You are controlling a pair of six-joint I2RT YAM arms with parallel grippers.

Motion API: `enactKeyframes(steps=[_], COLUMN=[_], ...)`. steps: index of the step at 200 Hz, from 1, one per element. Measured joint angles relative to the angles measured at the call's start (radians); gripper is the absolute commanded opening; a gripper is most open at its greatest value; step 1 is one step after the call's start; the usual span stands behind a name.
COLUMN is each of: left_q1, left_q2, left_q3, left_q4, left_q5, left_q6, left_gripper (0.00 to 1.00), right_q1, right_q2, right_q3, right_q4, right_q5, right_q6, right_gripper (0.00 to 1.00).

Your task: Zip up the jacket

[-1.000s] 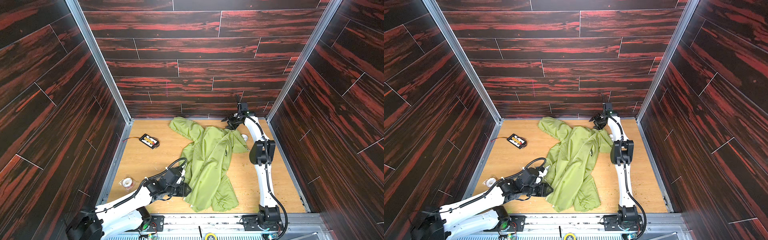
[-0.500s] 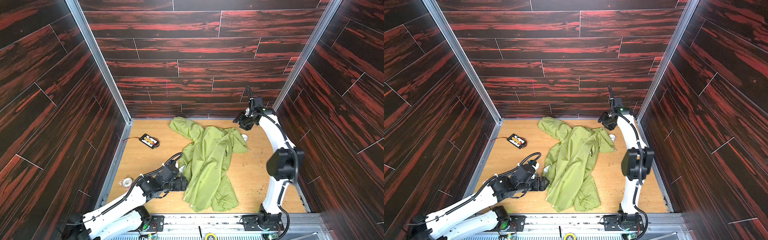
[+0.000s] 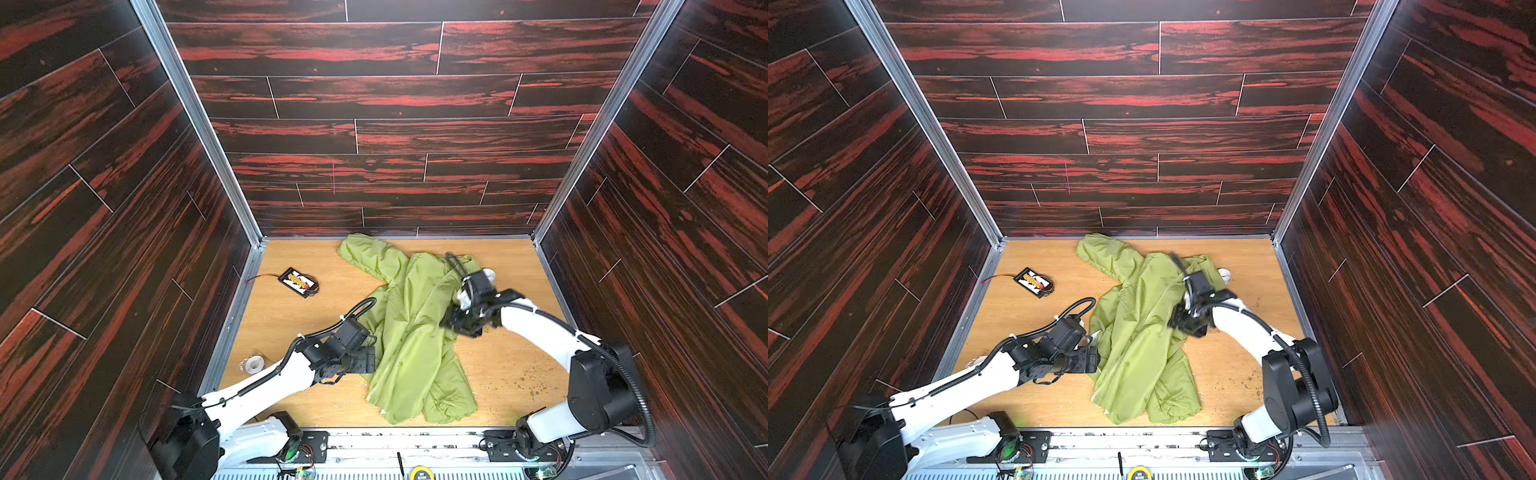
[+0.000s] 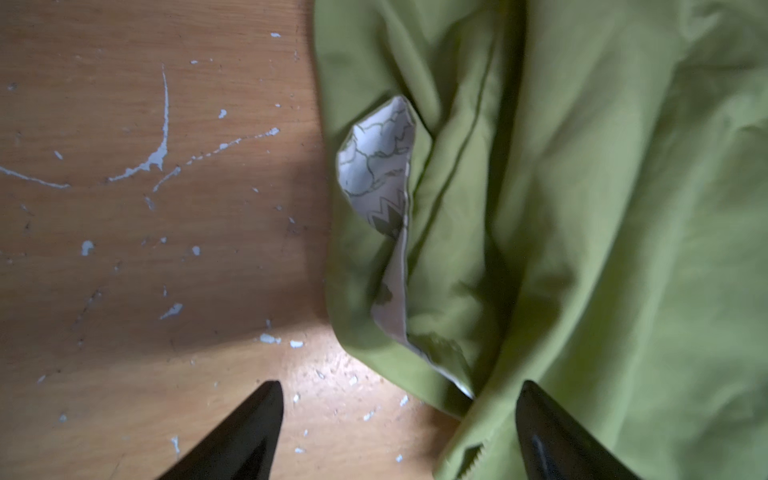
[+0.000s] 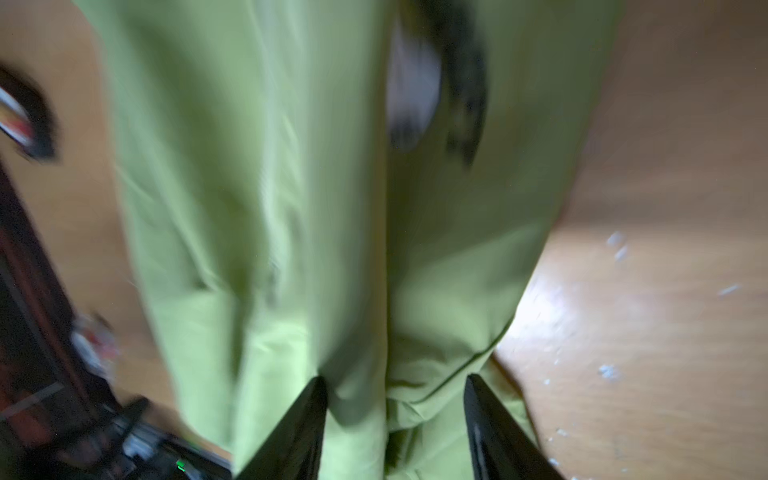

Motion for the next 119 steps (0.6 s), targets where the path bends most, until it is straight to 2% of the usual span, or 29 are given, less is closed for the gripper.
enactKeyframes(steps=[21, 41, 56, 68, 102, 119], left_q1=[0.018, 0.029, 0.033, 0.034, 0.037, 0.038], left_q2=[0.051, 0.1, 0.143, 0.177, 0.272, 0.292], left_q3=[0.023, 0.042, 0.054, 0.065, 0.077, 0.077], left_q4=[0.013, 0.038, 0.06, 0.064, 0.096, 0.107], left_q5=[0.004, 0.011, 0.022, 0.033, 0.066, 0.071], left_q6=[0.019, 0.035, 0.046, 0.061, 0.074, 0.072], left_gripper=[0.9, 0.83, 0.67, 0.51, 0.27, 0.19], right_q1=[0.059, 0.071, 0.07, 0.07, 0.053, 0.038], right_q2=[0.0, 0.007, 0.035, 0.061, 0.129, 0.151], right_q3=[-0.079, -0.12, -0.13, -0.133, -0.117, -0.106], right_q4=[0.062, 0.131, 0.174, 0.199, 0.259, 0.286], right_q5=[-0.006, -0.01, -0.006, -0.004, -0.008, -0.021], right_q6=[0.043, 0.076, 0.097, 0.107, 0.132, 0.137], right_gripper=[0.55, 0.52, 0.47, 0.41, 0.29, 0.26])
